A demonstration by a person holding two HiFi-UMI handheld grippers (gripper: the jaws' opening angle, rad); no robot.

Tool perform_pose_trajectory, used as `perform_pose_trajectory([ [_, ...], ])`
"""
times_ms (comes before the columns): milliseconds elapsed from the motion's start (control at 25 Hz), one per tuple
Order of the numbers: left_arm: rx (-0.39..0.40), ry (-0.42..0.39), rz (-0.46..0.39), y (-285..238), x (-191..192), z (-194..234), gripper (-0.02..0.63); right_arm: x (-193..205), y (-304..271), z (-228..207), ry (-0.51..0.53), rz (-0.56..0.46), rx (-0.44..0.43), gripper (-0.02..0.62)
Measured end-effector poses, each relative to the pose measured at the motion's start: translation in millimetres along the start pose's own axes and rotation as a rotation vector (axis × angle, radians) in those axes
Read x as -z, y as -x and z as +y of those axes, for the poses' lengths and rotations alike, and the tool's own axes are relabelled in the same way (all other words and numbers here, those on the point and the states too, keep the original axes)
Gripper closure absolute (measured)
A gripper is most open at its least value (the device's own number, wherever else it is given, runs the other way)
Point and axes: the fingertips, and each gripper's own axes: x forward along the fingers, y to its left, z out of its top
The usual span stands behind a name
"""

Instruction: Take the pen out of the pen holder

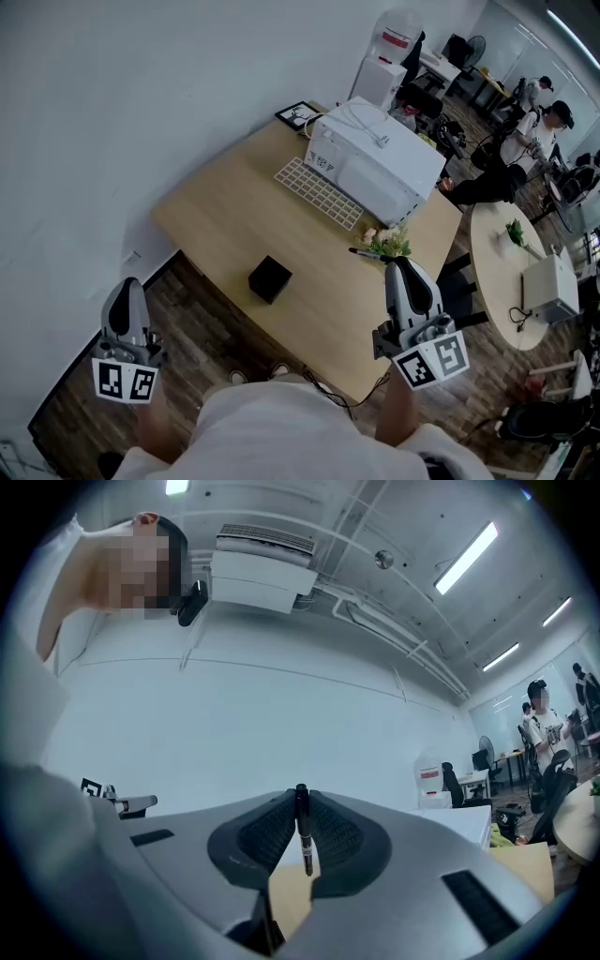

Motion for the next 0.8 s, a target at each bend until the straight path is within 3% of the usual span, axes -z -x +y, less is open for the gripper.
perform_pose_trajectory([
  [800, 0.02, 0.019, 0.006, 5, -6, 1, 0.594, -8, -20, 25, 0.047, 0.032, -0.042, 0.549],
])
